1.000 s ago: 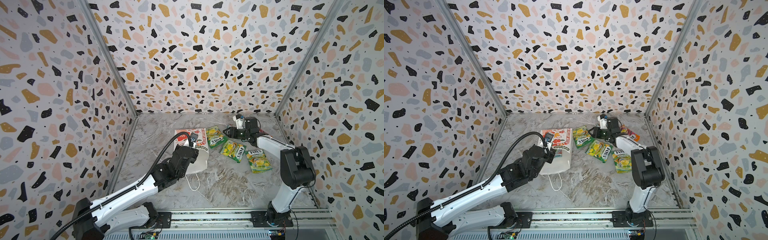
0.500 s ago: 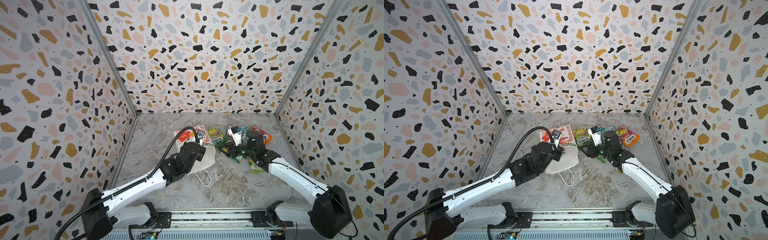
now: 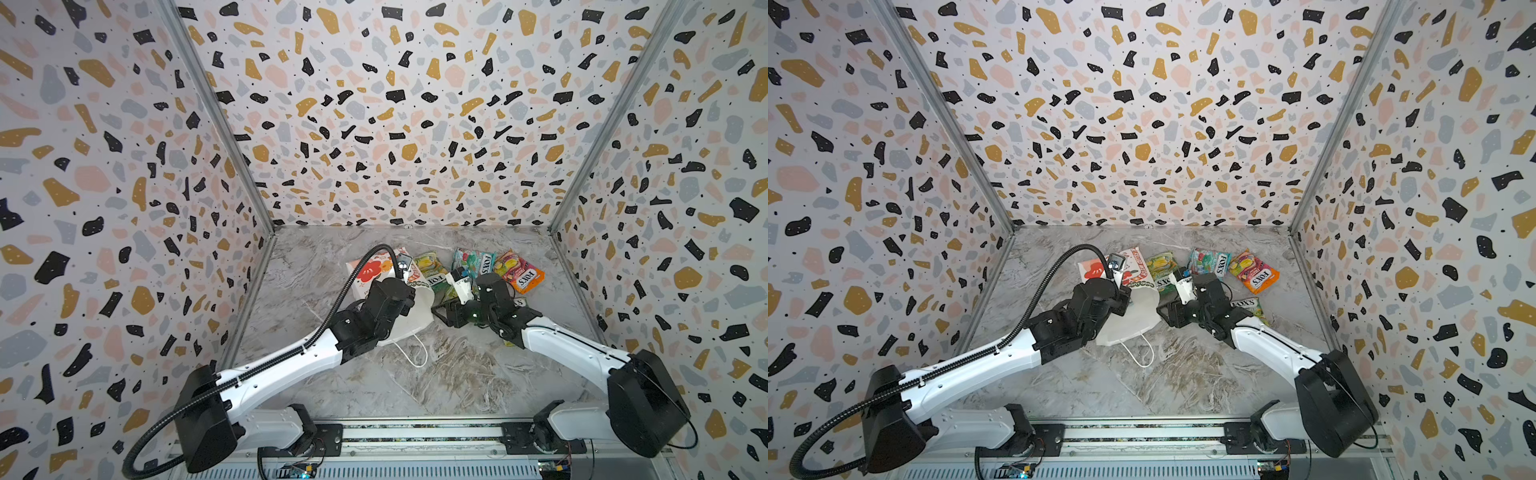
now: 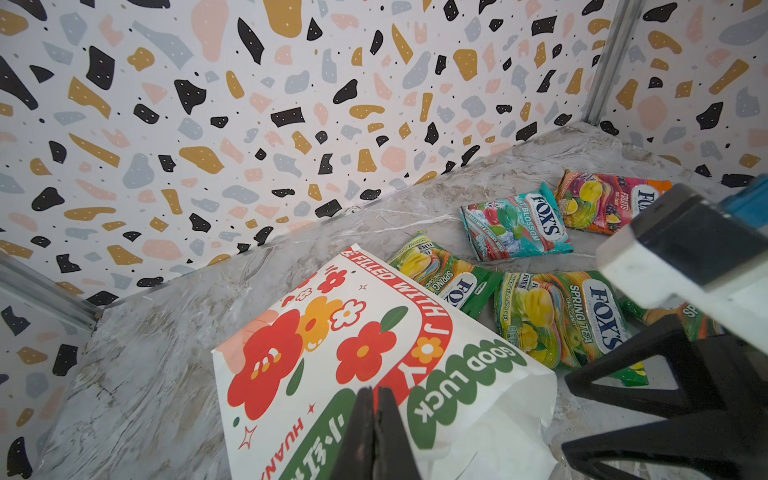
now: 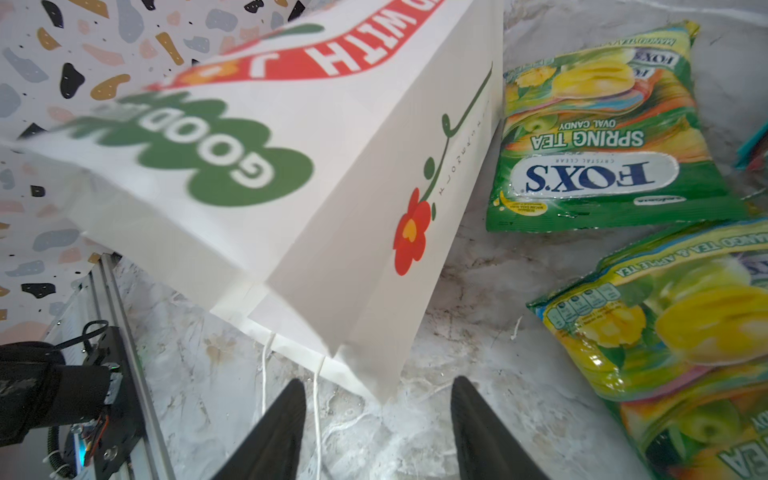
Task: Take the snacks out of the paper bag
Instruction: 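Move the right gripper back over the bag and lower it inside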
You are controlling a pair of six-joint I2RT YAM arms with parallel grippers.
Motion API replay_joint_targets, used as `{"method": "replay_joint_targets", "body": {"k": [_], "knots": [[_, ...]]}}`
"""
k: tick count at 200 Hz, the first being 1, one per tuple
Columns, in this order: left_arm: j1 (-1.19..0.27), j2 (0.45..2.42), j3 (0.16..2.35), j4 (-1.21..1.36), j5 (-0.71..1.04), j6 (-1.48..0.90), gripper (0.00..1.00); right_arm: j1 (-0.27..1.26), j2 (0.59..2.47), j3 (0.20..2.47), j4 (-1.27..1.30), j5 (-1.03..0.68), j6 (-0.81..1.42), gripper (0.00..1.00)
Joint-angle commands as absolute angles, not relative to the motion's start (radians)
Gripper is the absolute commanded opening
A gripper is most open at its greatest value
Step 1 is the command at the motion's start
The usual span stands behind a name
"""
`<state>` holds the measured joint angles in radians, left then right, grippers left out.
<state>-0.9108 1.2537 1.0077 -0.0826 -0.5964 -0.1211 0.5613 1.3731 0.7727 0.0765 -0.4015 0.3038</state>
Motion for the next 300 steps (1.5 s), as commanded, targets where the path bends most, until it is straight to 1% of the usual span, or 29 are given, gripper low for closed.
{"method": "replay_joint_targets", "body": {"k": [1,58,85,104,130,151,164,186,216,234,255,300], "knots": [[-0.905,1.257,1.048,-0.071,-0.645,-0.132,0.00,0.566,1.430,0.835,0.138,-0.391,0.293,0.57],[-0.906,1.252,1.052,-0.097,-0.740,-0.141,0.00,0.563,1.636,1.024,0.113,-0.341,0.255,0.56],[-0.905,1.254,1.054,-0.092,-0.742,-0.142,0.00,0.559,1.726,1.145,0.064,-0.298,0.241,0.56],[-0.903,1.267,1.062,-0.091,-0.745,-0.140,0.00,0.558,1.755,1.195,0.026,-0.251,0.249,0.56],[-0.898,1.301,1.088,-0.092,-0.750,-0.121,0.00,0.558,1.694,1.145,0.031,-0.252,0.277,0.56],[-0.890,1.330,1.113,-0.092,-0.747,-0.109,0.00,0.558,1.603,1.076,0.020,-0.267,0.307,0.57],[-0.887,1.349,1.132,-0.095,-0.752,-0.100,0.00,0.562,1.539,1.022,0.021,-0.308,0.340,0.56],[-0.879,1.372,1.162,-0.101,-0.752,-0.099,0.00,0.611,1.444,0.949,0.026,-0.347,0.381,0.55],[-0.874,1.390,1.193,-0.103,-0.737,-0.088,0.00,0.703,1.368,0.881,0.066,-0.342,0.469,0.54],[-0.873,1.393,1.203,-0.105,-0.734,-0.081,0.00,0.738,1.379,0.859,0.115,-0.356,0.553,0.52],[-0.872,1.388,1.197,-0.093,-0.731,-0.064,0.00,0.789,1.439,0.855,0.189,-0.356,0.623,0.50],[-0.870,1.354,1.151,-0.048,-0.722,-0.034,0.00,0.857,1.620,0.966,0.219,-0.350,0.711,0.48]]}}
